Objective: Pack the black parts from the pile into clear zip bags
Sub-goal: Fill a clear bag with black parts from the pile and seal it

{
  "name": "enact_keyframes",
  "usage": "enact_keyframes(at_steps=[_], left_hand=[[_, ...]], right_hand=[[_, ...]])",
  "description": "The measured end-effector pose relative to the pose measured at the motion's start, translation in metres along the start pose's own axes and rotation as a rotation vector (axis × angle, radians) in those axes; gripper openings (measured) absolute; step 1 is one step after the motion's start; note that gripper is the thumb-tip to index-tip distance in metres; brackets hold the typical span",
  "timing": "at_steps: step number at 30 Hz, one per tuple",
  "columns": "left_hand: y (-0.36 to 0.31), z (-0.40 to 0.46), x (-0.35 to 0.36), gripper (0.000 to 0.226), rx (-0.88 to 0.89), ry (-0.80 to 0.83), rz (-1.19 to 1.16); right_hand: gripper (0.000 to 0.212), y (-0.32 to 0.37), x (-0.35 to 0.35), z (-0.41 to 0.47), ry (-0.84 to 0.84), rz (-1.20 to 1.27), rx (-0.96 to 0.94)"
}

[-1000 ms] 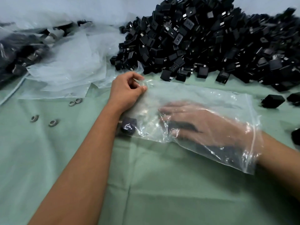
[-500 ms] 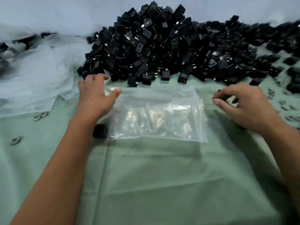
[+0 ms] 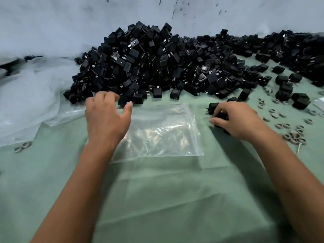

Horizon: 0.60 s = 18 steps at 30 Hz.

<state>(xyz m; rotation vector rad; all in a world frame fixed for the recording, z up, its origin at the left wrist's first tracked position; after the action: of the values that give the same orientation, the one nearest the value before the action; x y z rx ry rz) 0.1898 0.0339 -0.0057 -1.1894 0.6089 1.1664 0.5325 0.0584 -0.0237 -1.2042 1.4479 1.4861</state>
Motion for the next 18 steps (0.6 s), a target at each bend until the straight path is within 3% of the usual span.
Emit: enact_keyframes(at_steps=[3,5,7,9,11,14,18], left_hand=[[-0.075,-0.009,0.002,0.028,0.121,-0.014,-0.202],[-0.118,-0.017,0.024,0.038,0.164,0.118,-0.192],[-0.141,-0.023,0.05,0.056,0.152,0.252,-0.056],[-0.144,-0.026,0.07,0.069,0.086,0.383,-0.006],[-0.134,-0.024,0.08,0.053,0.028,0.414,-0.028],[-0.119,-0.019,0.078,0.024,-0.033,0.4,-0.19],[-0.109,-0.017,0.067,0.022,-0.096,0.411,-0.369]], right_hand=[[0.019,0.012,0.003,0.007,-0.157,-0.086,-0.029],[0.02,0.017,-0.003,0.005,-0.311,-0.077,-0.054],[0.02,0.019,-0.005,0.003,-0.399,0.12,-0.142],[0.016,0.019,0.0,0.002,-0.333,0.429,-0.186],[0.016,0.019,0.009,0.002,-0.215,0.619,-0.187],[0.019,0.023,0.011,0.0,-0.121,0.688,-0.247],[0.03,0.037,0.016,0.003,0.095,0.788,-0.253]])
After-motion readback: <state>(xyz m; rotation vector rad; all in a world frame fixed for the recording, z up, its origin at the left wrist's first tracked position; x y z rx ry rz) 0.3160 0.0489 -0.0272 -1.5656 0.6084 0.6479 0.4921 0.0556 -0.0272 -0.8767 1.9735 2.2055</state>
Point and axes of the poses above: each hand's wrist, its own z-axis towards the middle knuckle, its own x-axis out of the palm, y = z × x, the point moved 6 cm from there along z, towards the middle knuckle, and after that the axes turned 8 degrees about y, right-handed, at the moved point
